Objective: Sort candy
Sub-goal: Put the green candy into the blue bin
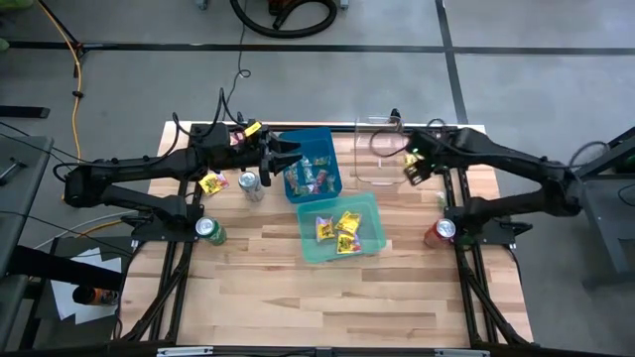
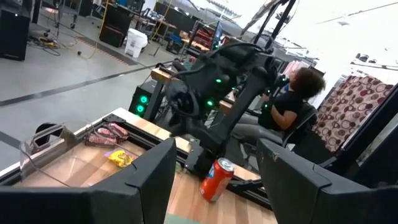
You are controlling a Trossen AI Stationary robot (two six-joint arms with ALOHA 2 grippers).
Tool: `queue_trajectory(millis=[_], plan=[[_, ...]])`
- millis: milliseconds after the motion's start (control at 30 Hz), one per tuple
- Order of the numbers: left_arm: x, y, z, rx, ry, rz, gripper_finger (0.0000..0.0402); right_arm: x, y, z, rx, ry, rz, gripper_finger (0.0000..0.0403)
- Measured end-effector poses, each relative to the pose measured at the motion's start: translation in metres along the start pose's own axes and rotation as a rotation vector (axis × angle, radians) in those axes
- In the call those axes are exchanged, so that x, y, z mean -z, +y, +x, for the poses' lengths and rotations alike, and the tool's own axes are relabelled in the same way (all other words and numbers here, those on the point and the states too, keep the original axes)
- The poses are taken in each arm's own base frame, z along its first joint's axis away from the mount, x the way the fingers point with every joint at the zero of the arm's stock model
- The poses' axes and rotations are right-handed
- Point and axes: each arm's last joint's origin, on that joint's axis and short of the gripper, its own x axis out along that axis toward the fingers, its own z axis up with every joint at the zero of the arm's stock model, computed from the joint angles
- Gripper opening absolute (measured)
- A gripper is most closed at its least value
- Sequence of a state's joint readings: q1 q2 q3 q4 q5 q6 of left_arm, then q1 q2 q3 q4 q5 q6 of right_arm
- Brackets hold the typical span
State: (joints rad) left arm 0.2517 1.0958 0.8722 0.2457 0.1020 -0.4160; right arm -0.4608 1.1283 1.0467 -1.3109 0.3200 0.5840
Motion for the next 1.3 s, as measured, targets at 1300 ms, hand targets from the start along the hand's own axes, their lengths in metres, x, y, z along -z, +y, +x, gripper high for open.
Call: queue_trajectory(millis=[1300], plan=[[-0.001, 0.002, -0.004, -0.022, 0.008, 0.165, 0.0211, 0.053, -0.007, 0.155, 0.226, 0.406, 0.350, 0.0168]])
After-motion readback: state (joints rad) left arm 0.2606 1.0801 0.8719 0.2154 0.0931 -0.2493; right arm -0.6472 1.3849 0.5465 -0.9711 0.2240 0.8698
